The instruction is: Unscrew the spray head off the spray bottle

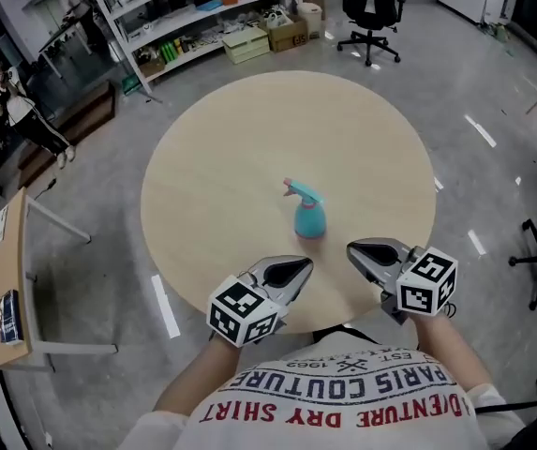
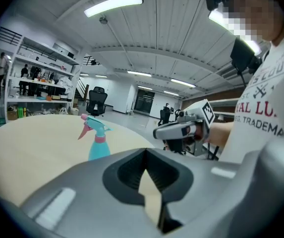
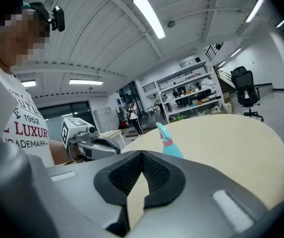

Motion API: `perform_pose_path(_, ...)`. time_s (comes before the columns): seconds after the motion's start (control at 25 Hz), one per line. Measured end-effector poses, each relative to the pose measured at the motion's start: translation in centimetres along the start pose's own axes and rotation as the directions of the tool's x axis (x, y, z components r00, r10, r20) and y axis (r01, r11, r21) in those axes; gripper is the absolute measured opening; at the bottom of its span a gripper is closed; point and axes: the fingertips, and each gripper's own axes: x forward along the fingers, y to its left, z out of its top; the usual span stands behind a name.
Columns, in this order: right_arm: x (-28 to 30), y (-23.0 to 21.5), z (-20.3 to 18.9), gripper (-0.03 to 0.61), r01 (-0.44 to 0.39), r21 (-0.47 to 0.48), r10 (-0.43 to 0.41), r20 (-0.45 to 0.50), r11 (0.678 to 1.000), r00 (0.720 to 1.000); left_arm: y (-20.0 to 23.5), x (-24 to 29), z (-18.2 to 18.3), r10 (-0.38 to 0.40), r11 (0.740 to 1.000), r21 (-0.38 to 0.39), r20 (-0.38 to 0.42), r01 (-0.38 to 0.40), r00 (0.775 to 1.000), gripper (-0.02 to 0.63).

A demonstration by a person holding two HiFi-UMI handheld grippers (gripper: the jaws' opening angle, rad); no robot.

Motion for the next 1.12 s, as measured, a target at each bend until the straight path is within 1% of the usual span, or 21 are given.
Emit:
perform_pose_path(0.12, 1.8, -2.0, 0.2, 0.002, -0.021, 0.007, 0.021, -0.015, 1.0, 1.0, 2.6, 1.5, 0.2, 0.014, 1.0, -0.018, -0.001, -0.014, 1.0, 0.002)
perform_pose_path(0.2, 2.7, -3.5, 0.0, 0.002, -0.028, 0.019, 0.029, -0.019, 0.999, 0.999, 4.3, 2.6, -0.6, 0.019, 0.999, -0.029, -0.032, -0.02, 0.999, 0.002)
perform_pose_path(0.24, 3.2, -4.2, -0.4, 0.002, -0.031, 0.027, 0.032, -0.024, 0.999, 0.999, 5.1, 3.1, -1.3, 0.02, 0.999, -0.033, -0.054, -0.022, 0.998, 0.015)
perform_pose_path(0.32, 4.1, -5.5, -1.3, 0.002, -0.037, 0.041, 0.039, -0.042, 0.998, 0.998, 6.8, 4.1, -2.5, 0.031, 0.998, -0.049, -0.086, -0.035, 0.996, 0.08)
perform_pose_path(0.4, 4.8, -6.5, -1.9, 0.002, -0.043, 0.053, 0.046, -0.057, 0.998, 0.997, 8.7, 5.0, -3.4, 0.06, 0.996, -0.067, -0.092, -0.066, 0.994, 0.133)
perform_pose_path(0.44, 5.1, -7.0, -2.2, 0.002, -0.047, 0.061, 0.05, -0.059, 0.997, 0.997, 9.6, 5.5, -3.9, 0.076, 0.994, -0.07, -0.093, -0.083, 0.993, 0.17)
perform_pose_path(0.56, 5.9, -7.9, -2.9, 0.002, -0.065, 0.082, 0.071, -0.063, 0.995, 0.996, 11.7, 7.2, -5.5, 0.117, 0.991, -0.051, -0.098, -0.122, 0.988, 0.333)
perform_pose_path(0.6, 6.0, -8.1, -3.2, 0.002, -0.073, 0.081, 0.078, -0.067, 0.994, 0.995, 12.3, 7.7, -5.8, 0.134, 0.99, -0.04, -0.092, -0.138, 0.987, 0.362)
perform_pose_path(0.72, 6.3, -8.7, -3.2, 0.002, -0.081, 0.062, 0.085, -0.064, 0.995, 0.994, 13.7, 9.3, -5.8, 0.163, 0.986, -0.018, -0.051, -0.164, 0.985, 0.393)
perform_pose_path(0.76, 6.4, -8.9, -3.0, 0.002, -0.076, 0.051, 0.079, -0.051, 0.996, 0.996, 14.0, 10.0, -5.7, 0.158, 0.987, -0.001, -0.046, -0.158, 0.986, 0.407)
perform_pose_path(0.8, 6.4, -9.0, -2.7, 0.003, -0.07, 0.038, 0.071, -0.038, 0.997, 0.997, 14.0, 10.6, -5.8, 0.148, 0.989, 0.022, -0.051, -0.147, 0.988, 0.436)
perform_pose_path(0.84, 6.5, -9.0, -2.5, 0.04, -0.065, 0.022, 0.066, -0.029, 0.998, 0.997, 13.8, 11.2, -6.1, 0.136, 0.99, 0.045, -0.063, -0.134, 0.989, 0.453)
perform_pose_path(0.88, 6.7, -8.9, -2.5, 0.091, -0.065, 0.003, 0.065, -0.026, 0.998, 0.998, 13.7, 11.7, -6.4, 0.129, 0.99, 0.059, -0.075, -0.124, 0.989, 0.453)
perform_pose_path(0.92, 7.0, -8.7, -2.4, 0.112, -0.065, -0.021, 0.065, -0.029, 0.998, 0.997, 13.8, 12.1, -6.8, 0.127, 0.991, 0.063, -0.084, -0.122, 0.988, 0.453)
perform_pose_path(1.0, 7.7, -8.5, -2.0, 0.139, -0.057, -0.075, 0.055, -0.029, 0.996, 0.998, 14.2, 12.5, -7.3, 0.143, 0.988, 0.067, -0.101, -0.136, 0.985, 0.452)
perform_pose_path(1.04, 8.0, -8.4, -1.7, 0.144, -0.051, -0.098, 0.049, -0.021, 0.994, 0.999, 14.3, 12.6, -7.5, 0.153, 0.986, 0.078, -0.109, -0.145, 0.982, 0.441)
perform_pose_path(1.08, 8.4, -8.4, -1.3, 0.155, -0.047, -0.118, 0.046, -0.012, 0.992, 0.999, 14.4, 12.8, -7.6, 0.159, 0.985, 0.091, -0.114, -0.149, 0.981, 0.393)
perform_pose_path(1.12, 8.7, -8.4, -0.9, 0.169, -0.046, -0.137, 0.046, -0.006, 0.99, 0.999, 14.3, 12.8, -7.6, 0.16, 0.984, 0.099, -0.114, -0.149, 0.98, 0.368)
